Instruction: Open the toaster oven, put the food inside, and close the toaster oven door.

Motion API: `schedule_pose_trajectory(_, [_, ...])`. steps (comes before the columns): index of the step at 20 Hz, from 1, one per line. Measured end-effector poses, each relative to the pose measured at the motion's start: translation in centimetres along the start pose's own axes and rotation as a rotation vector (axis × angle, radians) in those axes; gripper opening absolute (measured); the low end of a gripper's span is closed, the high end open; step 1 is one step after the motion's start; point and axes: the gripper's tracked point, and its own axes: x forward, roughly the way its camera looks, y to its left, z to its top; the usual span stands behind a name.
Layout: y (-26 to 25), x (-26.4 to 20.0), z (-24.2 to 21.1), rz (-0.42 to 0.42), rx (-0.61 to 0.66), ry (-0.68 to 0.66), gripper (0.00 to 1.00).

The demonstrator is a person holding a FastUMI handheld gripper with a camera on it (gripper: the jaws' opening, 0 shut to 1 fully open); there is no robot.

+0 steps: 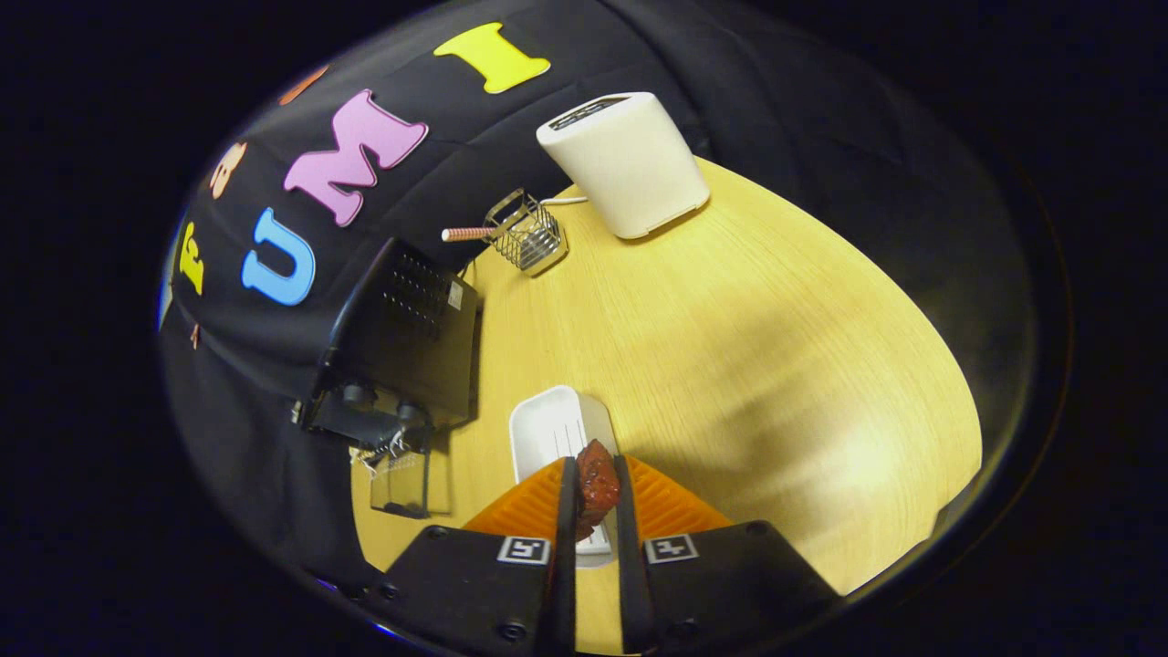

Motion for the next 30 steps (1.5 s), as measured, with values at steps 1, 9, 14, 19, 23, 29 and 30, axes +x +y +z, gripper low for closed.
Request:
schedule_pose_trajectory(1, [0.0,-0.2,0.3,-0.003,0.009,-0.004,0.19])
schedule_pose_trajectory(9, [5.7,-5.1,0.2,-0.016,-0.002,-0.118,0.16])
schedule_pose_trajectory(14, [13.1,-6.6,-2.4,0.042,0.046,-0.192,0.16])
schedule_pose_trajectory(19, [20.4,-5.5,-6.2,0.120,0.087,-0.254,0.16])
schedule_pose_trajectory(23, [24.6,-2.5,-8.4,0.176,0.106,-0.262,0.16])
schedule_pose_trajectory(29, [30.6,4.7,-8.2,0.275,0.157,-0.317,0.16])
schedule_pose_trajectory(30, [31.0,5.8,-8.0,0.284,0.176,-0.332,0.16])
